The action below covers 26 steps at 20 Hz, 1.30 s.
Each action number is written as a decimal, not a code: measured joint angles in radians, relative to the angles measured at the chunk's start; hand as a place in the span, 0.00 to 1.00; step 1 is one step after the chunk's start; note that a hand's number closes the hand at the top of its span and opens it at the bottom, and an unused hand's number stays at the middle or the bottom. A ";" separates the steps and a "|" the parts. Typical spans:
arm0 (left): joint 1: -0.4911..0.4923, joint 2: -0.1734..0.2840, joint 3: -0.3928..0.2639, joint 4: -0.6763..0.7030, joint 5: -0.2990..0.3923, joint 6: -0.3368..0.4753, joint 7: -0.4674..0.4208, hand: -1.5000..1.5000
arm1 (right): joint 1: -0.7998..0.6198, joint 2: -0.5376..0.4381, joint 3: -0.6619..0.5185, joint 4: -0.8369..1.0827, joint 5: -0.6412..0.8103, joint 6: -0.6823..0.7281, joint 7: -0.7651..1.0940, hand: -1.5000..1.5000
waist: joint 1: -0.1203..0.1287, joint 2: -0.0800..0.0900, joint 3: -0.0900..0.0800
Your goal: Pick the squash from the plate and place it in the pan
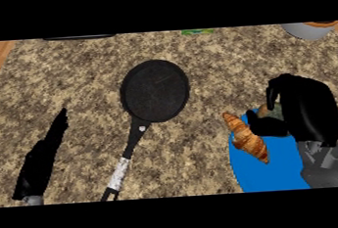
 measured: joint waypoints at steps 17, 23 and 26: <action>-0.034 -0.018 0.004 0.014 -0.020 -0.021 -0.004 0.50 | -0.506 0.448 -0.089 0.653 0.005 -0.227 -0.167 1.00 | 0.022 0.011 0.001; -0.059 -0.027 -0.003 0.035 -0.028 -0.029 -0.013 0.50 | -0.653 0.500 -0.124 0.987 -0.095 -0.321 -0.264 1.00 | 0.046 0.019 0.000; -0.078 -0.024 0.001 0.043 -0.025 -0.038 -0.012 0.50 | -0.697 0.508 -0.119 1.130 -0.137 -0.343 -0.320 1.00 | 0.059 0.024 0.000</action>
